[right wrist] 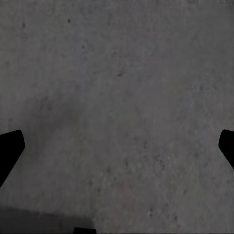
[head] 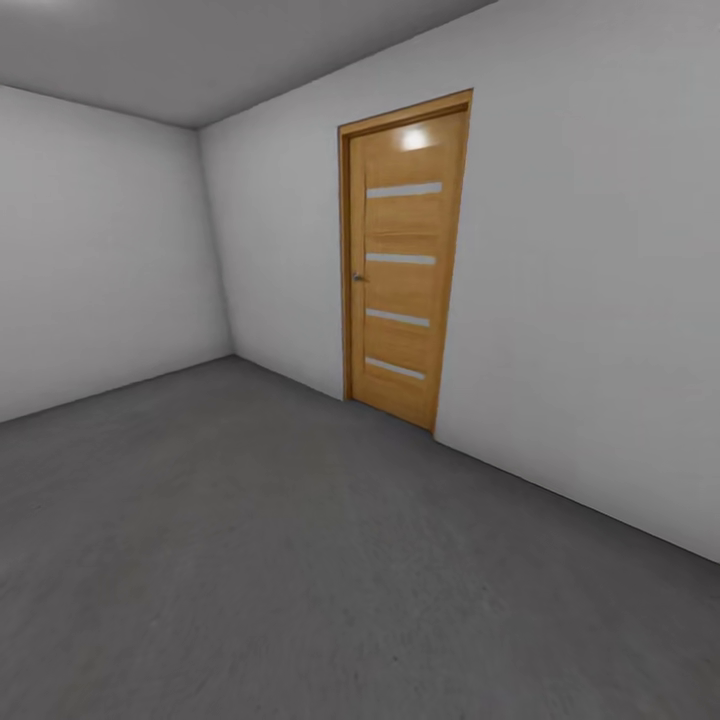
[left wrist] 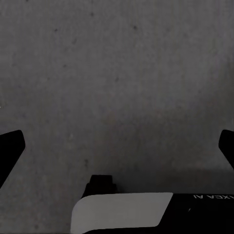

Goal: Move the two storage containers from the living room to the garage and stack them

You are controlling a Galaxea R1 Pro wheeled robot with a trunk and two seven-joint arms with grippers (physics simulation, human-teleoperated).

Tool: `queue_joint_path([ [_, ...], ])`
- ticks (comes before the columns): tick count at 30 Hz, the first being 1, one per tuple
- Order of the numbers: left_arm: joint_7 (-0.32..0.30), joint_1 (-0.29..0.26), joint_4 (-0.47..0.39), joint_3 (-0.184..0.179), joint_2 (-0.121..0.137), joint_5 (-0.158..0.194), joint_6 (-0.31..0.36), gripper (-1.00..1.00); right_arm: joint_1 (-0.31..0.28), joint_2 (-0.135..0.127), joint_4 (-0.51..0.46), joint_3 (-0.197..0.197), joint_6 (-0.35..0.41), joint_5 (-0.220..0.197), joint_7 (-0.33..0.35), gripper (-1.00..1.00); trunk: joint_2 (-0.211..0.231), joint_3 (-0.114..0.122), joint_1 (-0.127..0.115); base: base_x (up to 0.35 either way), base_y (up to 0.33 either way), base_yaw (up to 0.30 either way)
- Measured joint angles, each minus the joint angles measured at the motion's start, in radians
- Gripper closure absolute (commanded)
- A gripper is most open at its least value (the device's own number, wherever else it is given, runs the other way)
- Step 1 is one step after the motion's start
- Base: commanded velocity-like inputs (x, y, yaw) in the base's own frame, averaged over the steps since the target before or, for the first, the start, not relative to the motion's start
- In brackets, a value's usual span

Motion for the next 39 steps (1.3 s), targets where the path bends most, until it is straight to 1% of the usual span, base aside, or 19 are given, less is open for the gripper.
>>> queue_joint_path([
  [24,0.0,0.0,0.0,0.0,0.0,0.0,0.0,-1.0,0.0,0.0,0.0,0.0,0.0,0.0,0.0,-1.0,0.0,0.0,0.0,0.321,0.15,0.0],
  [39,0.0,0.0,0.0,0.0,0.0,0.0,0.0,-1.0,0.0,0.0,0.0,0.0,0.001,0.0,0.0,-1.0,0.0,0.0,0.0,0.32,0.109,0.0],
])
